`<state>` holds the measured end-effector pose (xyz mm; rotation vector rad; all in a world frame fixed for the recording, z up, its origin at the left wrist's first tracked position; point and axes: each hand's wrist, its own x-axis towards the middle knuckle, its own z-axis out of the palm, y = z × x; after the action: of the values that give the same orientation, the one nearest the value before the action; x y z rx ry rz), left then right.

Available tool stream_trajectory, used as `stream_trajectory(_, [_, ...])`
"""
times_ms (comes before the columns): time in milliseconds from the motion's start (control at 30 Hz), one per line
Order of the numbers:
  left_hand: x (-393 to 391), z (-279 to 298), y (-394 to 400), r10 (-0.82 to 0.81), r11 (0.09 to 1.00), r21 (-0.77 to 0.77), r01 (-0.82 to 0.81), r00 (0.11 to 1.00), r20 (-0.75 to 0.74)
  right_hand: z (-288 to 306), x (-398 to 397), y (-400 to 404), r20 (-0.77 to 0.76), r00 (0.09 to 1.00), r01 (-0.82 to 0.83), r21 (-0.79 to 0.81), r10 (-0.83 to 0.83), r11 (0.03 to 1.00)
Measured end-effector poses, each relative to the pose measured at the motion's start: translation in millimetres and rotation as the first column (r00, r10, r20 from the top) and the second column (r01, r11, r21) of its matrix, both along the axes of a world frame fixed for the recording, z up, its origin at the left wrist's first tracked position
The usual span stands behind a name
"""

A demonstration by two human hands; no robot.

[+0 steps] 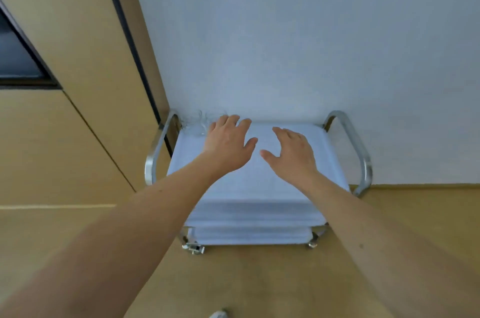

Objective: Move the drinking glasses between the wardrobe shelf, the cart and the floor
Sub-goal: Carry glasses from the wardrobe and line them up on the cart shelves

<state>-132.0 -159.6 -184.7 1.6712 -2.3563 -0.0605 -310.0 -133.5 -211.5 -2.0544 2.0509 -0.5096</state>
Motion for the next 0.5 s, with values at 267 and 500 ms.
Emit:
stream_trajectory(267, [-88,120,-61,-0.322,0.921,-0.242,0.305,0.946,-0.031,130,-76,-11,-0.056,0.953,0.281,-0.192,-0.296,0.940])
stream_trajectory(500, [-182,166,-58,-0.615,0.753,-0.308,0.582,0.789,-0.013,177,-139,47,-0.089,0.809,0.537,-0.288,-0.580,0.793])
